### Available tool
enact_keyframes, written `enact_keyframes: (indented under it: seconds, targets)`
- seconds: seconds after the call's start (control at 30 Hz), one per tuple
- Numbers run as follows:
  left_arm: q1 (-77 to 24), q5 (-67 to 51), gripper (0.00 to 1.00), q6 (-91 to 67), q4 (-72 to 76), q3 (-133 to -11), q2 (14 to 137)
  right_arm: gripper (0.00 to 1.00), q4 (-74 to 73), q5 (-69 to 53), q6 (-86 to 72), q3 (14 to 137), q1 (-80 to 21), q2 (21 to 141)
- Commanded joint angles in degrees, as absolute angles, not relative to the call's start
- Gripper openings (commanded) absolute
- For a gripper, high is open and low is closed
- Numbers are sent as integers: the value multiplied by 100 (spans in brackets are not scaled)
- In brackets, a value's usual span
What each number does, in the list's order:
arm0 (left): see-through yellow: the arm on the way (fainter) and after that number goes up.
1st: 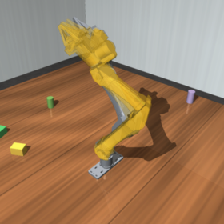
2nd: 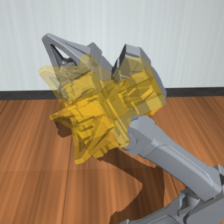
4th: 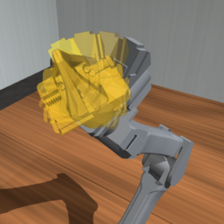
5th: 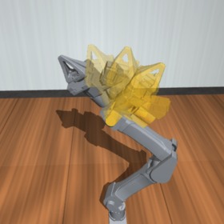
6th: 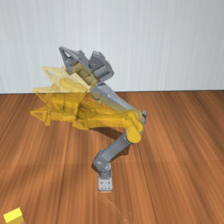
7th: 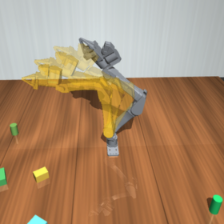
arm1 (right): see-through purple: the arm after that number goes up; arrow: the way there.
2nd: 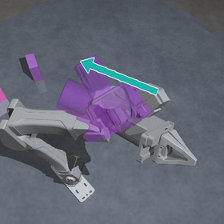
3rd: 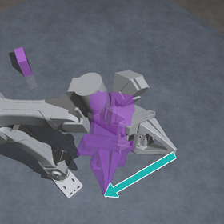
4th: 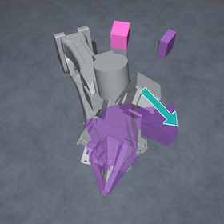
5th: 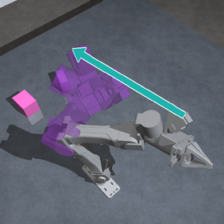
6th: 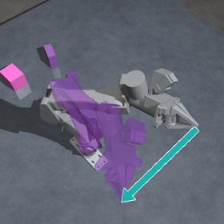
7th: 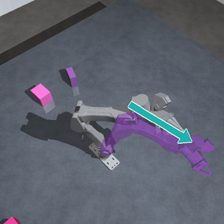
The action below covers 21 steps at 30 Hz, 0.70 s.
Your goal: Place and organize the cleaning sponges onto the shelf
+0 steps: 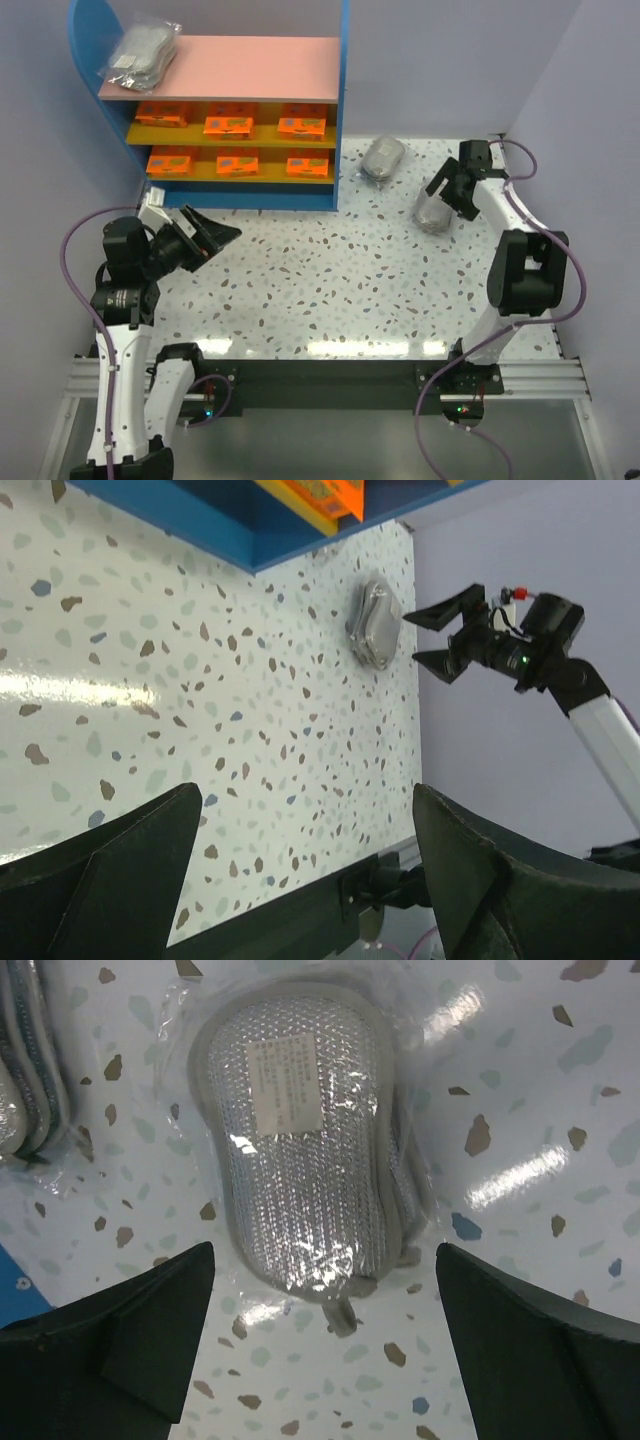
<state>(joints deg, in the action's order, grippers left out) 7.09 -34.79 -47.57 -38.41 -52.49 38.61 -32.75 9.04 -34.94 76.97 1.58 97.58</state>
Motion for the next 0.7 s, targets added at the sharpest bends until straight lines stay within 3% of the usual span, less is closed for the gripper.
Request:
enact_keyframes:
  seconds: [0.0, 0.3, 0.4, 0.5, 0.67]
  targets:
    - [449, -3762, 91, -4298, -3788, -5028, 3841, 95, -2532, 608, -3129, 8042, 141, 10255]
    - [114, -3639, 90, -3867, -4061, -4817, 3964, 90, -1802, 756, -2892, 7928, 202, 11021]
    - [114, -3648, 90, -3893, -3955, -4658, 3981, 83, -1740, 449, -2900, 7691, 211, 11145]
    - [114, -3604, 89, -3894, -3832, -4606, 4051, 75, -1416, 54, -3084, 7059, 176, 10943]
    - [53, -3533, 89, -4078, -3438, -4413, 4218, 71, -871, -368, -3742, 5566, -253, 9917]
